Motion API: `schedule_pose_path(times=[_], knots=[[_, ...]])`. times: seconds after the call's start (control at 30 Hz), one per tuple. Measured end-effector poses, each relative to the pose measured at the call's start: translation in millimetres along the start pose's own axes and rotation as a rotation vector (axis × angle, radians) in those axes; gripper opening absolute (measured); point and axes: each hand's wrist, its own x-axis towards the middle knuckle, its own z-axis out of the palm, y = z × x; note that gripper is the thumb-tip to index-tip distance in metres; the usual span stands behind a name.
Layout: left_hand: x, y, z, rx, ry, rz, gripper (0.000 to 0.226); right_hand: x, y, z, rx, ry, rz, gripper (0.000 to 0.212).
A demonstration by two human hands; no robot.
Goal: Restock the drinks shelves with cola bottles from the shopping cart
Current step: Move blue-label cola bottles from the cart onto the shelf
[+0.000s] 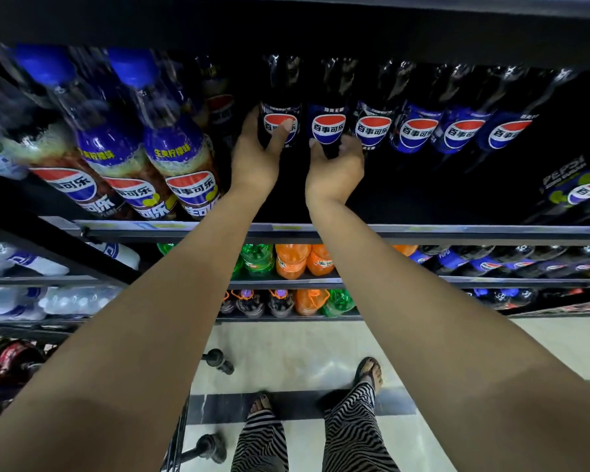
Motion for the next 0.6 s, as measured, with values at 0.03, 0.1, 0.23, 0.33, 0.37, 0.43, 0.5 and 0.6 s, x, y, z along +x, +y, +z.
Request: schedule_pose_path(times=[0.03, 0.1, 0.23, 0.33, 0.37, 0.43, 0.5, 0.6], knots=[[-3.8, 3.0, -0.1, 0.02, -0.012, -0.023, 0.053, -0.9, -1.4, -3.7, -0.016, -0.012, 0.002, 0.041], [-16.8, 7.4, -1.8, 0.074, -0.035, -0.058, 0.053, -7.5, -3.3, -14.2, -0.066, -0.042, -0.017, 0.046], [-67.0, 7.8, -22.3, 0.248, -0.04, 0.05, 0.055, -38.1, -3.9, -41.8, -0.294, -0.234, -0.019, 0.056], [-105.5, -3.2, -50.2, 0.486, -0.096, 0.276, 0.047, -64.3, 2.2, -65.2, -0.506, -0.383, -0.207, 0.058], [-116.9, -7.2, -60.7, 0.567, -0.122, 0.312, 0.047, -74.2, 4.2, -72.7, -0.569, -0.427, -0.309, 0.057], [-136.3, -15.2, -78.8, 0.72, -0.166, 0.356, 0.05, -94.2, 6.1, -84.6, -0.674, -0.501, -0.493, 0.055], [-156.8, -26.2, -98.6, 0.876, -0.18, 0.356, 0.055, -121.3, 2.9, -92.3, -0.737, -0.577, -0.643, 0.055], [-184.5, -43.9, -126.0, 1.022, -0.157, 0.238, 0.065, -164.7, -1.1, -97.9, -0.823, -0.693, -0.783, 0.056]])
